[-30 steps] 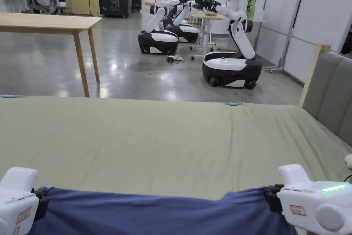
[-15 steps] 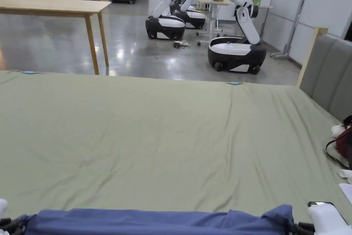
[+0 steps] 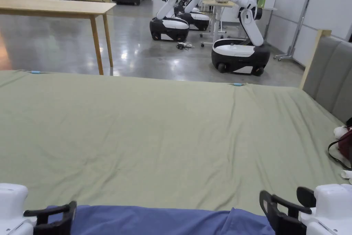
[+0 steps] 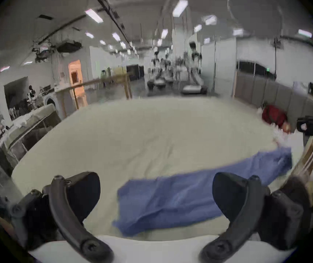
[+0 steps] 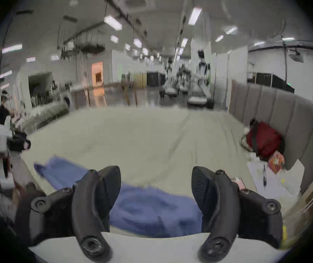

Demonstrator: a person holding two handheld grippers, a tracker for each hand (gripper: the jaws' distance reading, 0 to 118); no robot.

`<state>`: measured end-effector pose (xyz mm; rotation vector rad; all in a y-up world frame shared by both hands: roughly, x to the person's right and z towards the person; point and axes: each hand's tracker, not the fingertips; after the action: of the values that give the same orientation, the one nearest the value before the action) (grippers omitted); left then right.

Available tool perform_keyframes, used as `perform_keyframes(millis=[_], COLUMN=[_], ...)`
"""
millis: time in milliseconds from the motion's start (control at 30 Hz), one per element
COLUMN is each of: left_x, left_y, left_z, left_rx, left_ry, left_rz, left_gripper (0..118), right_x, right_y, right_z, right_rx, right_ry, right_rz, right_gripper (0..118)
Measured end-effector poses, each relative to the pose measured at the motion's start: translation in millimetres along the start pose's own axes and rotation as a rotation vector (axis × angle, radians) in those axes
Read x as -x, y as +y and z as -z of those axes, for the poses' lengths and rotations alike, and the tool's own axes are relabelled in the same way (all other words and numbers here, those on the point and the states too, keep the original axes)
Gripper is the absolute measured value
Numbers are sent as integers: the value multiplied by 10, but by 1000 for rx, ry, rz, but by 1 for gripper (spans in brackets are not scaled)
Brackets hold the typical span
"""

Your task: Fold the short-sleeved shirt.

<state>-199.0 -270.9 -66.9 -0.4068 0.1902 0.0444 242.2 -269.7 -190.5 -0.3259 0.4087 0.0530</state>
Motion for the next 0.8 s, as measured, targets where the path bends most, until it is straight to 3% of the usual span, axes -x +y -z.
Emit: perform_keyframes(millis=[100,167,200,267,300,367,533,600,633,667,700,733,800], left_x=[-204,-238,-238,-198,-139,4,714,1015,1194,1367,1424,1545,1737], left_y=[36,-40,-61,-82,-125,-179,-377,-515,-591,-661,-714,-800,-957], left_z=[-104,-97,-94,-78,-30,-8,15,46,68,102,130,176,253], left_rx=[-150,-219,-210,-168,-138,-82,59,100,126,156,196,227,260], left_ry=[35,122,125,124,122,143,107,99,50,31,16,-37,-122], left_rz=[16,32,36,17,33,53,-88,-136,-191,-267,-316,-371,-558], left_gripper=[116,107,94,23,8,8,8,8,19,48,88,118,117], right_x=[267,416,456,537,591,626,695,729,746,778,799,829,875], right_y=[-8,-77,-105,-156,-186,-247,-309,-354,-381,-403,-429,-454,-496], right_z=[-48,-23,-12,61,94,121,134,129,127,120,122,129,137], right_rx=[-160,-202,-197,-179,-169,-163,-119,-103,-91,-77,-65,-52,-32], right_ry=[-6,-30,-20,-10,-28,-33,-19,-22,-23,-18,-17,-19,-21], right_rz=[44,59,63,63,50,35,22,16,15,19,21,20,23], right_gripper=[84,82,72,14,7,6,6,6,6,6,6,6,6])
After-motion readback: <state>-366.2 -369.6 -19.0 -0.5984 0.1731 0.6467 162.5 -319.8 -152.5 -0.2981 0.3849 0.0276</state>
